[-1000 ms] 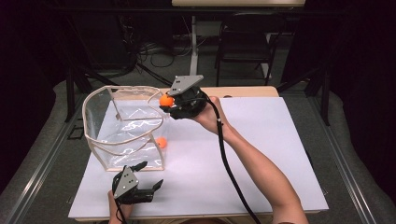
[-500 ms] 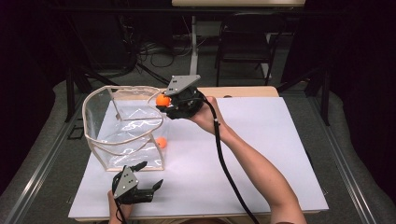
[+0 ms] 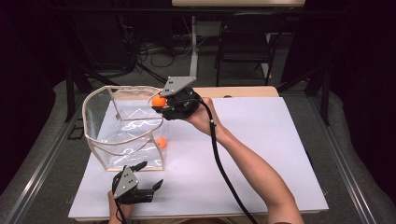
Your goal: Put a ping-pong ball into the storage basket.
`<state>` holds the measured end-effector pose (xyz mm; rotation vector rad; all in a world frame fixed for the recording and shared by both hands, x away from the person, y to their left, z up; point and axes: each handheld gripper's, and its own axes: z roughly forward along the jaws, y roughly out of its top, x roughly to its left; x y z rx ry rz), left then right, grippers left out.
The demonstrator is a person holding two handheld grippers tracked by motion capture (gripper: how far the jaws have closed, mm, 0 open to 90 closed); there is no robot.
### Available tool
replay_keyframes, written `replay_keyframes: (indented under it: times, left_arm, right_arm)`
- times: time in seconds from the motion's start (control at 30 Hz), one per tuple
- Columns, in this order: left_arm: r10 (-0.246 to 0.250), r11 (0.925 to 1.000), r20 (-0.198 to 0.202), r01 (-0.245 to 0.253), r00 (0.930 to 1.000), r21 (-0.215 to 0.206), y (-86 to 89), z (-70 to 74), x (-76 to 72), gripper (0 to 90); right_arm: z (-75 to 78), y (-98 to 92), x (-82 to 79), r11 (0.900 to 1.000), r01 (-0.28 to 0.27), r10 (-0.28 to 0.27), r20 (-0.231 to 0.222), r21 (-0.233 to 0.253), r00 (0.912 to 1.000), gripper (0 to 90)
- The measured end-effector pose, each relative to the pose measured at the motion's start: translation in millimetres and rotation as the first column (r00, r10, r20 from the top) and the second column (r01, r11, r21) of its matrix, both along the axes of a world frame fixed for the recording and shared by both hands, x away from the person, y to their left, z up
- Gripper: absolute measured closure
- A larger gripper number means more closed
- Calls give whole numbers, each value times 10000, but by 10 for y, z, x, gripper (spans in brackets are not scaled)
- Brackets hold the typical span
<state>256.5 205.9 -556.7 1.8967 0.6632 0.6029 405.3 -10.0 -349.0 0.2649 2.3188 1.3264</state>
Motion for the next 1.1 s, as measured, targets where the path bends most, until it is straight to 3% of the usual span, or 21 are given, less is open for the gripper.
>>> replay_keyframes:
  times: [1.1]
  left_arm:
    - [-9, 10000, 7, 9, 10000, -47, 1, 1, -4, 159]
  right_arm:
    - [-112, 187, -11, 9995, -90, 89, 38, 311, 10000, 509]
